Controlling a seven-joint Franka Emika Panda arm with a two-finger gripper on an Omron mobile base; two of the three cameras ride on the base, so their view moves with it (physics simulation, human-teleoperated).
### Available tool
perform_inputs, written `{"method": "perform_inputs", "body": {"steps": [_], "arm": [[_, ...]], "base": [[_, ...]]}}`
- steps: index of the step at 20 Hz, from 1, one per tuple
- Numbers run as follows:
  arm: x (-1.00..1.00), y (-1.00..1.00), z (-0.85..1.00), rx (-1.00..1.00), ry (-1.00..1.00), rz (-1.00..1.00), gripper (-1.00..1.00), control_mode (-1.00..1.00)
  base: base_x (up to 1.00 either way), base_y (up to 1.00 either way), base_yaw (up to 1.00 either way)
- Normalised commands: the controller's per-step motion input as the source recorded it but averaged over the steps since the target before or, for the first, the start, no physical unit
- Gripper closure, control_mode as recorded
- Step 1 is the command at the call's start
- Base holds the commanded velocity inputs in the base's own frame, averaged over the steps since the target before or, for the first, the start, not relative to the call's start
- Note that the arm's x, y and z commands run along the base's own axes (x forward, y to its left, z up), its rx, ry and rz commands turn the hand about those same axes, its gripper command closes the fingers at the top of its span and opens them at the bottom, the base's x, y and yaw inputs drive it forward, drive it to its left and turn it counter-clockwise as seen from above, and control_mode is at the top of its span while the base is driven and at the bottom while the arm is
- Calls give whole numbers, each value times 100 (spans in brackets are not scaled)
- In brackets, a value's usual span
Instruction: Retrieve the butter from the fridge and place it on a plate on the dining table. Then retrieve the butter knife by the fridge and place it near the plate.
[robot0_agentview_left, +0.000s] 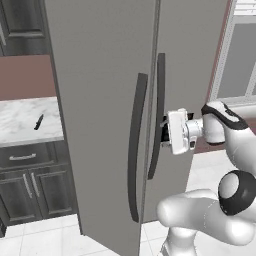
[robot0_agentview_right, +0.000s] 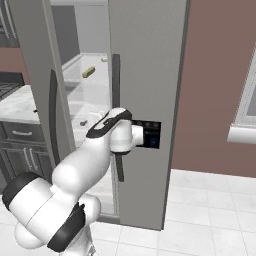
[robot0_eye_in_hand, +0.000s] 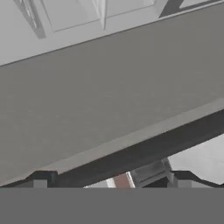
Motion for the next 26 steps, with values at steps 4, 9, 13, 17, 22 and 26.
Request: {"method": "perform_inputs", "body": {"steps": [4, 9, 13, 17, 22, 26], "arm": [[1, 39, -16, 0, 0, 5, -100, -100], [0, 51, -16, 0, 0, 0, -100, -100], [0, 42, -10, 0, 0, 0, -100, -100], [-10, 57, -6, 0, 1, 0, -100, -100], [-85, 84, -3, 0, 3, 0, -100, -100], [-100, 92, 0, 0, 9, 0, -100, -100]], "base": [[0, 0, 0], [0, 0, 0], [0, 0, 0], [0, 0, 0], [0, 0, 0], [0, 0, 0]]}}
